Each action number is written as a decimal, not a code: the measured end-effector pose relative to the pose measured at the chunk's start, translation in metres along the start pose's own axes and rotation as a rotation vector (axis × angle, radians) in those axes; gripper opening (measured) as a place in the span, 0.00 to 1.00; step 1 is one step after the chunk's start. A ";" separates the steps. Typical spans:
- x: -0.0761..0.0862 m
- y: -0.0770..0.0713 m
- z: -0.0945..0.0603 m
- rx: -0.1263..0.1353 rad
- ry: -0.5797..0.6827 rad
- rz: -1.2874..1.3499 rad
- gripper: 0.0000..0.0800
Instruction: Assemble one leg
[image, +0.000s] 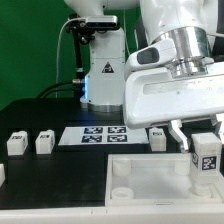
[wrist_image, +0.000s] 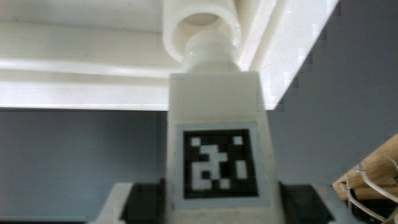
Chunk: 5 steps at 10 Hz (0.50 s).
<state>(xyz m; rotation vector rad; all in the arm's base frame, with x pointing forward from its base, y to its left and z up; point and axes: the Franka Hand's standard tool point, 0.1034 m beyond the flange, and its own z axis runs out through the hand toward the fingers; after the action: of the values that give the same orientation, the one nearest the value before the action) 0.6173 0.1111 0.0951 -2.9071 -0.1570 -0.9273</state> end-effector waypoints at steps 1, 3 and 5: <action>0.000 0.002 0.000 -0.002 0.000 0.002 0.36; -0.001 -0.002 0.000 0.002 -0.008 0.002 0.36; -0.007 0.002 0.001 -0.002 -0.016 0.005 0.36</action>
Offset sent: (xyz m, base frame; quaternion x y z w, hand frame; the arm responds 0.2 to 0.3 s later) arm -0.0118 -0.0063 -0.0048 -0.0136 -0.0220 0.0127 0.9996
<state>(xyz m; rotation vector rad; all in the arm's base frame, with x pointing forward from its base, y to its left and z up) 0.6127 0.1090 0.0905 -2.9156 -0.1507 -0.9041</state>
